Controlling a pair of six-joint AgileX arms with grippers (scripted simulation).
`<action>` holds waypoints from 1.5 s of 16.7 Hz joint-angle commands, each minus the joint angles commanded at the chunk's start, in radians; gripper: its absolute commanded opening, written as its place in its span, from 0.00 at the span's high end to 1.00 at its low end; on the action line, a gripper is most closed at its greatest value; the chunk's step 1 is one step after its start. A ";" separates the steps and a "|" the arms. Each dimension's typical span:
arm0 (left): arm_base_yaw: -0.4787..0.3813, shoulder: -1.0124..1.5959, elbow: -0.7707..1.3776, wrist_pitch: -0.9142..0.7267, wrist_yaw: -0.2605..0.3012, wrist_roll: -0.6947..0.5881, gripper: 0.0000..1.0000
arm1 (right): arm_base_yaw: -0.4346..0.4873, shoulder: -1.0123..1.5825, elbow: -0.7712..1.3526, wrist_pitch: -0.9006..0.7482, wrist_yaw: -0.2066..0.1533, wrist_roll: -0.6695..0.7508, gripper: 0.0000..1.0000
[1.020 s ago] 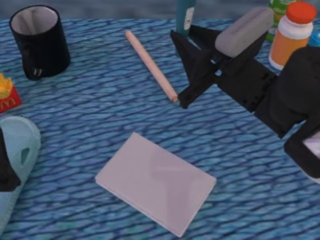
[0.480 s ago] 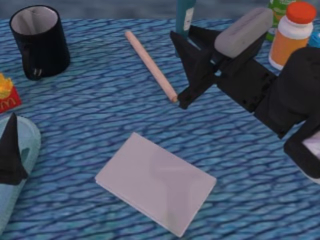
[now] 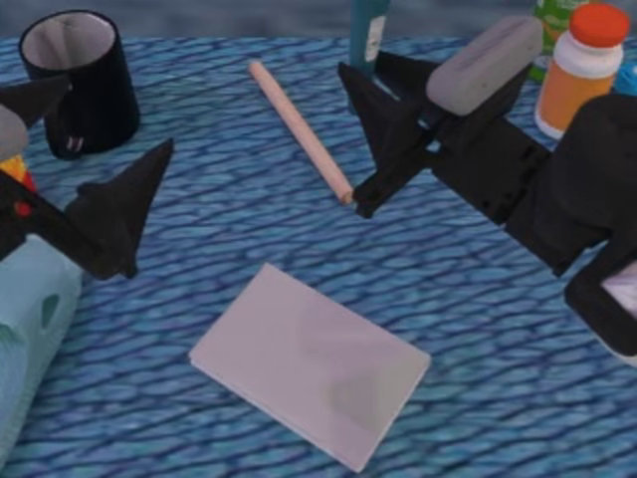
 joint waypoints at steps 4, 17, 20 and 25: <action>-0.070 0.254 0.157 0.090 0.152 0.023 0.00 | 0.000 0.000 0.000 0.000 0.000 0.000 1.00; -0.142 0.474 0.308 0.172 0.241 0.041 0.00 | 0.000 0.000 0.000 0.000 0.000 0.000 1.00; -0.206 0.587 0.393 0.201 0.181 0.039 0.00 | 0.000 0.000 0.000 0.000 0.000 0.000 1.00; -0.312 0.761 0.527 0.243 0.077 0.035 0.00 | 0.000 0.000 0.000 0.000 0.000 0.000 1.00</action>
